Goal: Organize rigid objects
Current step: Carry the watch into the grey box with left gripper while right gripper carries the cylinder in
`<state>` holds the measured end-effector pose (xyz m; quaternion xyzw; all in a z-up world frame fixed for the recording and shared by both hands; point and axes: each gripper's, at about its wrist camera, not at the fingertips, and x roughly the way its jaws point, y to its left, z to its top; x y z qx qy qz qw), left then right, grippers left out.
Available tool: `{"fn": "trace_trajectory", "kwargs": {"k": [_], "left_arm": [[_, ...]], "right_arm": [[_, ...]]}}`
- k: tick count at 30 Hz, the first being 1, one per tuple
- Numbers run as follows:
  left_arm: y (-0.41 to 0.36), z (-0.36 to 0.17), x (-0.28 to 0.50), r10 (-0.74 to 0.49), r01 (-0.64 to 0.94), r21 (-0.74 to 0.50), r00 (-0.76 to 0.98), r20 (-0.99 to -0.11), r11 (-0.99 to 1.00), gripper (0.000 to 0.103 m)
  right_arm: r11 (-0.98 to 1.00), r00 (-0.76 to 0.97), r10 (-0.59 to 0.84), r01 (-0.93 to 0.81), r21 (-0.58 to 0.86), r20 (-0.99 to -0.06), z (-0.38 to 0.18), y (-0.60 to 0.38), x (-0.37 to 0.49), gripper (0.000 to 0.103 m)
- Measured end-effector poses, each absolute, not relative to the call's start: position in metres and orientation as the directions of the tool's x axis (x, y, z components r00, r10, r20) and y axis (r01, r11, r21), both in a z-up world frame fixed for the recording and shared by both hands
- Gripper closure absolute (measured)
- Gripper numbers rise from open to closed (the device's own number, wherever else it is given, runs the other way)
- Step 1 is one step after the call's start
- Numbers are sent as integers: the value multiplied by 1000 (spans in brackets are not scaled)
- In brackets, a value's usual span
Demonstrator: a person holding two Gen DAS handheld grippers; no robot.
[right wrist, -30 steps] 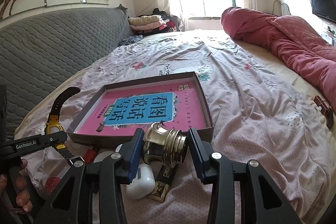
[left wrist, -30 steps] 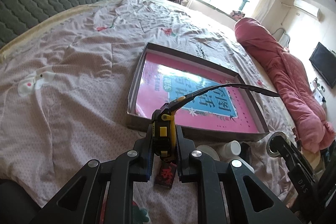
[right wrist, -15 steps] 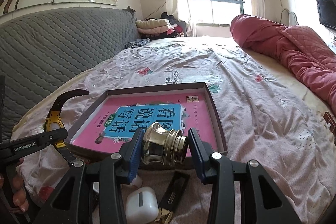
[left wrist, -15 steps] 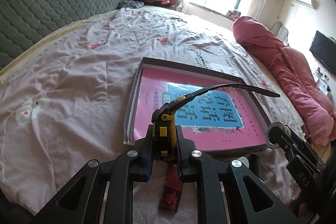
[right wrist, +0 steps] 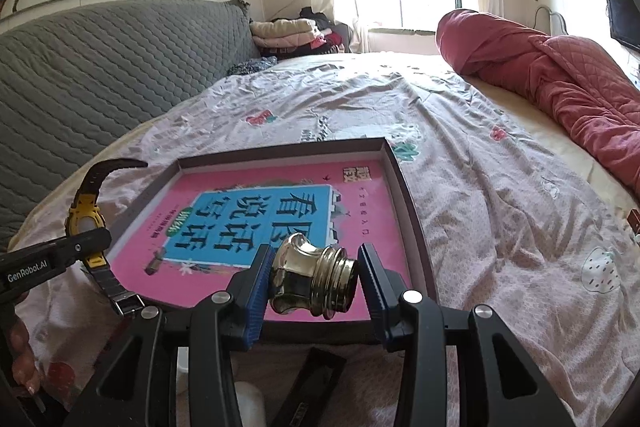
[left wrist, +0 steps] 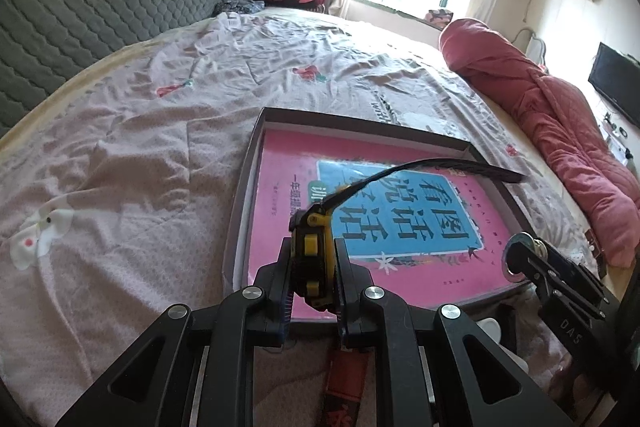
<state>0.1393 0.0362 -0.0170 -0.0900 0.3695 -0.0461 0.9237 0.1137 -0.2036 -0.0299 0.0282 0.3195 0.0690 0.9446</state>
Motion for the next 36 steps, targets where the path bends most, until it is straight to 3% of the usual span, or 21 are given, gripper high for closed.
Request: {"fn": "trace_trajectory", "kwargs": {"k": [13, 36], "left_arm": [[30, -25, 161, -154, 37, -183, 715, -682, 982, 86], [36, -37, 176, -124, 3, -172, 708, -695, 985, 86]], "right_arm": [[993, 774, 88, -117, -6, -627, -44, -196, 119, 60], [994, 776, 59, -104, -35, -628, -47, -206, 129, 60]]}}
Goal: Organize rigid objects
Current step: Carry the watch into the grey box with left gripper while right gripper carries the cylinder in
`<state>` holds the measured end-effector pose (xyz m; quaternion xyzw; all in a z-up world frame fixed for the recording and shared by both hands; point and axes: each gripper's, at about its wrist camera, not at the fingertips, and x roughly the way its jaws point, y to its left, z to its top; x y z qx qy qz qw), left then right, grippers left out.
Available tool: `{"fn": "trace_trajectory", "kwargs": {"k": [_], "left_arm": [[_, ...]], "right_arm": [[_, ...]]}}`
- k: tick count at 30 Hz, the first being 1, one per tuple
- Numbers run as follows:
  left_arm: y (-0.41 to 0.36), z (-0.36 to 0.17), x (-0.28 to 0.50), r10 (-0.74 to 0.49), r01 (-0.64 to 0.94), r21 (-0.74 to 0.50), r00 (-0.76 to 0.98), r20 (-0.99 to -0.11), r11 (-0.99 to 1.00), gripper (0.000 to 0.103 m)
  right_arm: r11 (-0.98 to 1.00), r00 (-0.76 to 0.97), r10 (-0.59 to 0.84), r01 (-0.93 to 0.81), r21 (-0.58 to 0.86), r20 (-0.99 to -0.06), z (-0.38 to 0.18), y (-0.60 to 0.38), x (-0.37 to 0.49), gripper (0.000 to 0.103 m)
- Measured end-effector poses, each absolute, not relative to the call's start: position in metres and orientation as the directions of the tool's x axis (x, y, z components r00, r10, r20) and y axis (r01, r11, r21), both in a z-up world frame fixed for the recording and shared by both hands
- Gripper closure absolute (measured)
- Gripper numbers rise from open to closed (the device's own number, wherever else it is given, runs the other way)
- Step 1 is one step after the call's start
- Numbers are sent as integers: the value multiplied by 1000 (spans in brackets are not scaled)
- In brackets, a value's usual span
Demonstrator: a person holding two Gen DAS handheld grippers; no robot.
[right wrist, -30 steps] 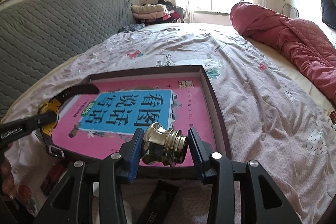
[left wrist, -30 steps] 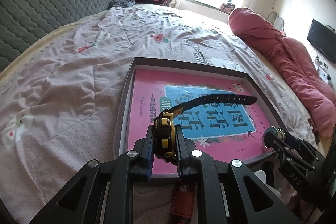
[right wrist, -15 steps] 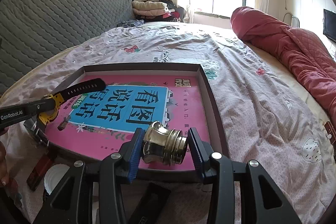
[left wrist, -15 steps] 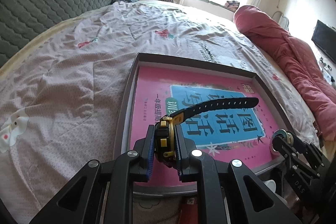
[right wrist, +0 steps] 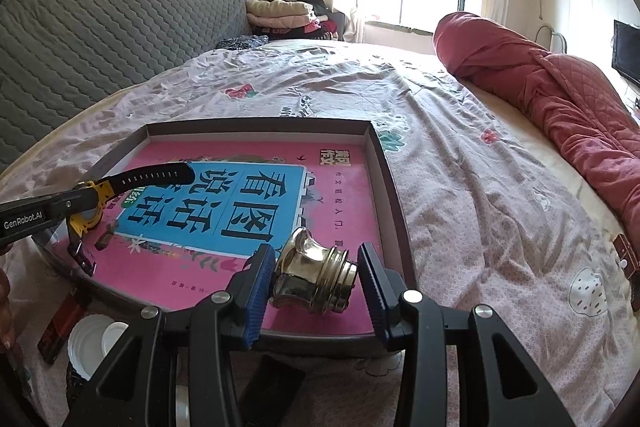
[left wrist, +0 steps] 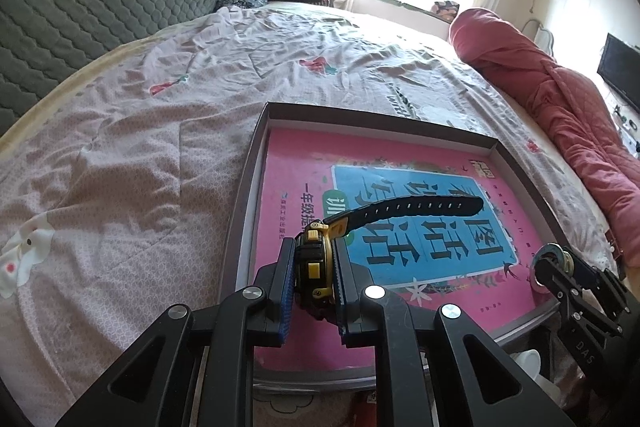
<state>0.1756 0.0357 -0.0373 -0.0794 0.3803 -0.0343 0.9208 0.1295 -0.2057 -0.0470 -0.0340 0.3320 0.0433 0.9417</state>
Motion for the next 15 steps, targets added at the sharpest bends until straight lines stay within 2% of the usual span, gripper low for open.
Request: {"fn": "trace_trajectory", "kwargs": {"k": [15], "left_arm": [[45, -39, 183, -119, -18, -190, 722, -682, 982, 85]], "right_arm": [[993, 788, 55, -105, -46, -613, -48, -205, 124, 60]]}}
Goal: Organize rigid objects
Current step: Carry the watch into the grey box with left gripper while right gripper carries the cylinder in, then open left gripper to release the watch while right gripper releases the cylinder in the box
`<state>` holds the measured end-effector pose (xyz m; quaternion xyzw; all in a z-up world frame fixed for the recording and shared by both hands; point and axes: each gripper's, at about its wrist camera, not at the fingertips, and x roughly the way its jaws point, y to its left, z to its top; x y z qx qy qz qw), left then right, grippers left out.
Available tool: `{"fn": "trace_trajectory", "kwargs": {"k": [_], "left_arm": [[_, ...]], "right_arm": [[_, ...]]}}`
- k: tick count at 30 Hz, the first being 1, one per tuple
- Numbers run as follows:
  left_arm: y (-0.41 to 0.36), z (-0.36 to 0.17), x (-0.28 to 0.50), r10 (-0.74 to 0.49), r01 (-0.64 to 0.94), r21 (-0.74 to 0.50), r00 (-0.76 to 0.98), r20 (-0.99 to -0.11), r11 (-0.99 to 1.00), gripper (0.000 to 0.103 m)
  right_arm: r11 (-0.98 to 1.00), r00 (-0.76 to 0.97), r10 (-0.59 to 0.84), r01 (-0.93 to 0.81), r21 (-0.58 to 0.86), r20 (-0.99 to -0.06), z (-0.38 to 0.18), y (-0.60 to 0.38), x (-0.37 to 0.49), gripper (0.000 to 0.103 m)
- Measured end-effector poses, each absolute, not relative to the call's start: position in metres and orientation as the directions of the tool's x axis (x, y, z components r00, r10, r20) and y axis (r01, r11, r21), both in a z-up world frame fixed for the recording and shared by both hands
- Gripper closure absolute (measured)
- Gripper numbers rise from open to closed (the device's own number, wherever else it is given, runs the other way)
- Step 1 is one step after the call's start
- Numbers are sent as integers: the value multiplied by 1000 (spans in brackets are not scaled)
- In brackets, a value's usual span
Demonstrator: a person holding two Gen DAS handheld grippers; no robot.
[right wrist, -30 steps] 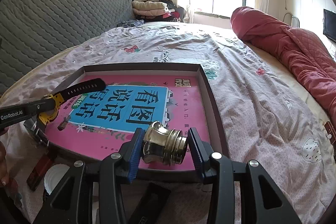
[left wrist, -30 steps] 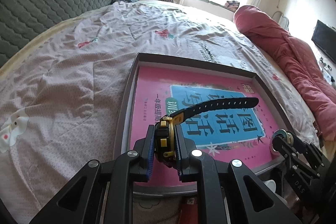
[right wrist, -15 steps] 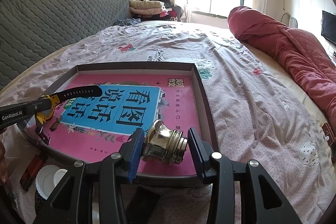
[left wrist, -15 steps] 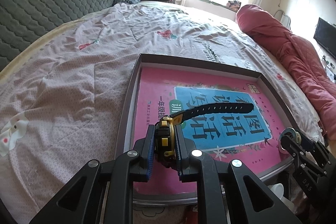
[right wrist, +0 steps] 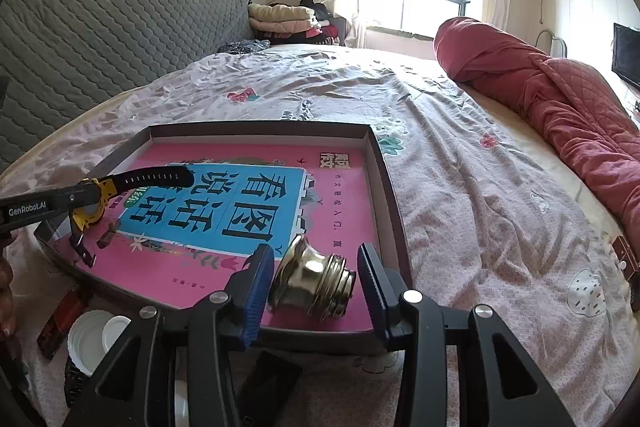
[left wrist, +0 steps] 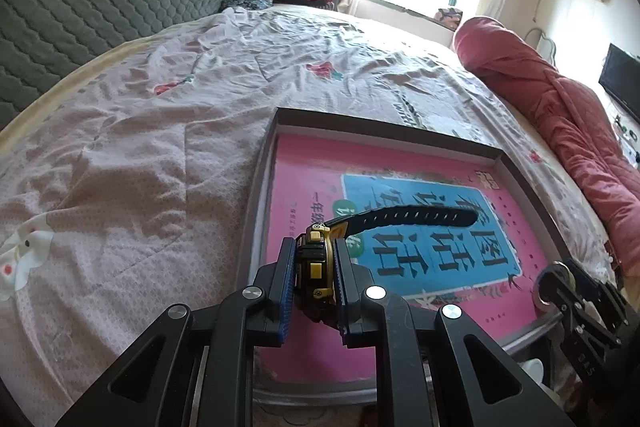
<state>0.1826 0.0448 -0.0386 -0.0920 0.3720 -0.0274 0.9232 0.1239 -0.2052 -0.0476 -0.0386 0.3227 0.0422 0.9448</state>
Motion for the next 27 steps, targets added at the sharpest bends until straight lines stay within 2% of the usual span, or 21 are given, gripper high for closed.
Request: {"fn": "trace_trajectory", "kwargs": {"k": [6, 14, 19, 27], "left_arm": [[45, -37, 183, -113, -19, -184, 727, -677, 983, 84], [47, -32, 180, -122, -18, -201, 742, -659, 979, 81], [46, -29, 179, -126, -5, -193, 742, -658, 981, 65], [41, -25, 173, -118, 11, -160, 725, -679, 987, 55]], "right_arm": [[996, 791, 49, -87, -33, -610, -47, -210, 123, 52], [996, 790, 48, -88, -34, -611, -45, -210, 121, 52], [995, 795, 40, -84, -45, -605, -43, -209, 119, 51], [993, 808, 55, -104, -50, -587, -35, -203, 110, 50]]}}
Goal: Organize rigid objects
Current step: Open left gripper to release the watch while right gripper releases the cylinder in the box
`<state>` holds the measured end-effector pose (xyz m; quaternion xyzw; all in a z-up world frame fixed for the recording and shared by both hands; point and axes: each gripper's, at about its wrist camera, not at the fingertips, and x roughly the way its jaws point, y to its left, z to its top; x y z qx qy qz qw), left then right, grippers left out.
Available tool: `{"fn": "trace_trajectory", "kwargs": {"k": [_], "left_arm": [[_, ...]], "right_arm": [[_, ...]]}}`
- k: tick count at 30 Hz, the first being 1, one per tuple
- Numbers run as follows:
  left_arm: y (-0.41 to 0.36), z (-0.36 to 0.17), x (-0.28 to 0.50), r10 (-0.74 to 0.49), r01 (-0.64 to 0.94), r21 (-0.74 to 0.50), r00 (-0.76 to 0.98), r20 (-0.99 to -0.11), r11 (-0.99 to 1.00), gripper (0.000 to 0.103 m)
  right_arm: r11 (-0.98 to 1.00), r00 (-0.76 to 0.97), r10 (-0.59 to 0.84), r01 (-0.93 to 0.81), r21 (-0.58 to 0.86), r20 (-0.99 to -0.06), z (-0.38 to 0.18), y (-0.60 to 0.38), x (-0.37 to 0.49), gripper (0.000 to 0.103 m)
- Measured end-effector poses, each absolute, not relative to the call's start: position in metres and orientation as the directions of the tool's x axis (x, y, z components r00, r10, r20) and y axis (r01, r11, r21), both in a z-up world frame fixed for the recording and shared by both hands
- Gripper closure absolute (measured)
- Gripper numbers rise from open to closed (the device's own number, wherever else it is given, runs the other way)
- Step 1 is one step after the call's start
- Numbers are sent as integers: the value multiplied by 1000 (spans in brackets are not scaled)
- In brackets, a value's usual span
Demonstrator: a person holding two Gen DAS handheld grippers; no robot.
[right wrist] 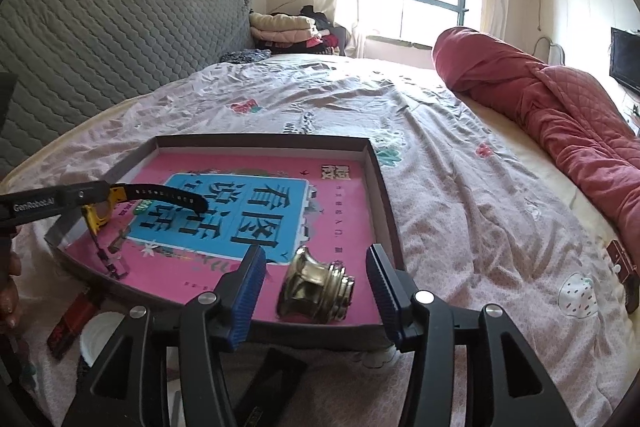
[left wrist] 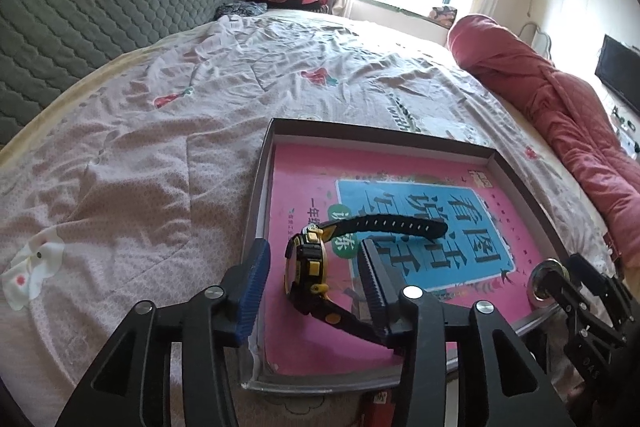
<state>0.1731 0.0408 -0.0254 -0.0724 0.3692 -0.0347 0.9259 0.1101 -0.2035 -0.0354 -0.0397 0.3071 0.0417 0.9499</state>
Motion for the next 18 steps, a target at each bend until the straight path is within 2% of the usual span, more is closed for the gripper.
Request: {"fn": "trace_trajectory", "kwargs": {"k": [6, 10, 18], "left_arm": [[45, -18, 165, -121, 13, -164, 733, -670, 986, 52], [44, -12, 159, -116, 22, -150, 745, -657, 989, 44], [44, -5, 147, -103, 31, -124, 764, -637, 992, 39]], "right_arm": [[995, 807, 48, -88, -39, -589, -33, -204, 108, 48], [996, 809, 46, -79, -29, -586, -31, -205, 105, 48], [999, 807, 38, -50, -4, -589, -29, -214, 100, 48]]}}
